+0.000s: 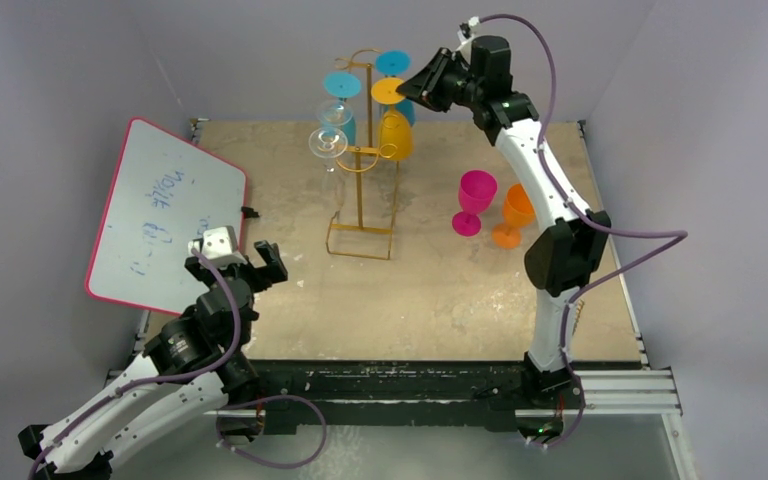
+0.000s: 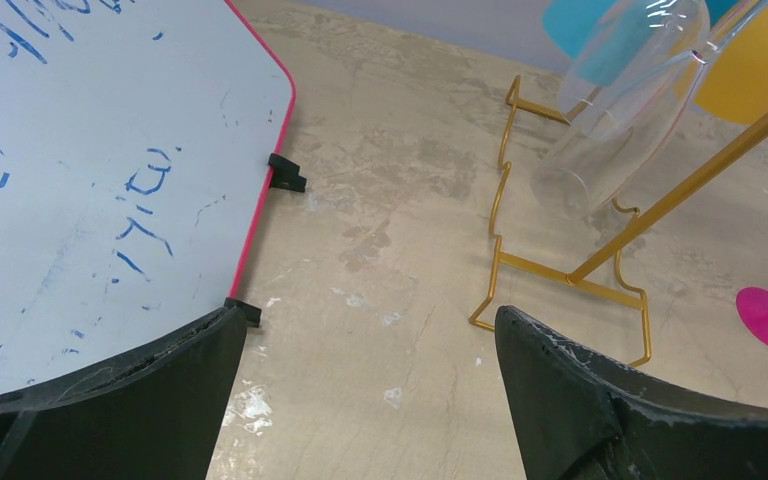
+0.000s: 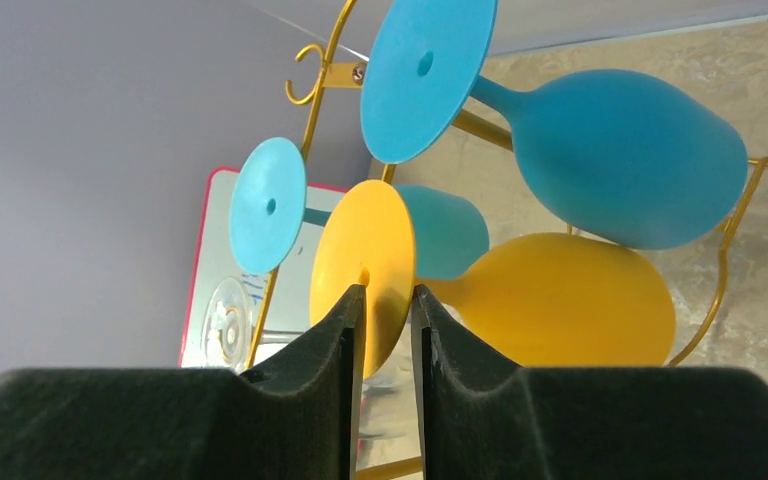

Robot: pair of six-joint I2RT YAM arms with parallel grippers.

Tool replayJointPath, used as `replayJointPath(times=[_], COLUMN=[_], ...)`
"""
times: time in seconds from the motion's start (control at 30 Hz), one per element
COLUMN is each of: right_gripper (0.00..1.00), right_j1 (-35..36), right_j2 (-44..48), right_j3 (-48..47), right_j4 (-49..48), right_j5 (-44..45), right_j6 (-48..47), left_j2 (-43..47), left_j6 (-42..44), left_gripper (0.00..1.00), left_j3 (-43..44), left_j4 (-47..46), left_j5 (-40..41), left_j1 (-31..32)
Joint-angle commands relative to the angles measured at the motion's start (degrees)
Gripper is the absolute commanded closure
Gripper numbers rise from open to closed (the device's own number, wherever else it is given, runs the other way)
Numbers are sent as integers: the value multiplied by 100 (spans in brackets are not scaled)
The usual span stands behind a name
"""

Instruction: Take the wine glass off the wine glass rack

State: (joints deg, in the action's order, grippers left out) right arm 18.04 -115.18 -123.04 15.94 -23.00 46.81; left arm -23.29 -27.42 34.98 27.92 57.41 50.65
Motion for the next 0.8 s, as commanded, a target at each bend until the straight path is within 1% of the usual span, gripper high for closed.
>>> replayJointPath(times=[0.0, 0.1, 0.2, 0.27, 0.33, 0.57, 0.67, 0.77], right_gripper=[75, 82, 81, 74, 72, 76, 75, 80], right_j1=[44, 41, 41, 41, 41, 41, 43, 46], right_j2=[-120, -16, 85, 164, 297, 432, 490, 547], right_j3=[-289, -259, -254, -200, -7, 54, 69, 83], right_j4=[-89, -72, 67, 110, 9, -34, -41, -40], right_j5=[-269, -20, 171, 233, 329, 425, 505, 558], right_j6=[-65, -116, -163, -205, -220, -142, -147, -178], left_j2=[-15, 0, -5, -10, -13, -23, -31, -44], left_j6=[53, 57, 66, 64, 70, 60, 20, 9], left_gripper=[5, 5, 5, 5, 5, 5, 5, 5], left_j3=[132, 134, 130, 131, 123, 122, 114, 114], left_j4=[-152, -153, -157, -162, -176, -167, -159, -162], left_j5=[-13, -3, -17, -26, -45, -32, -11, -5], left_j1=[-14, -12, -12, -16, -12, -12, -12, -12])
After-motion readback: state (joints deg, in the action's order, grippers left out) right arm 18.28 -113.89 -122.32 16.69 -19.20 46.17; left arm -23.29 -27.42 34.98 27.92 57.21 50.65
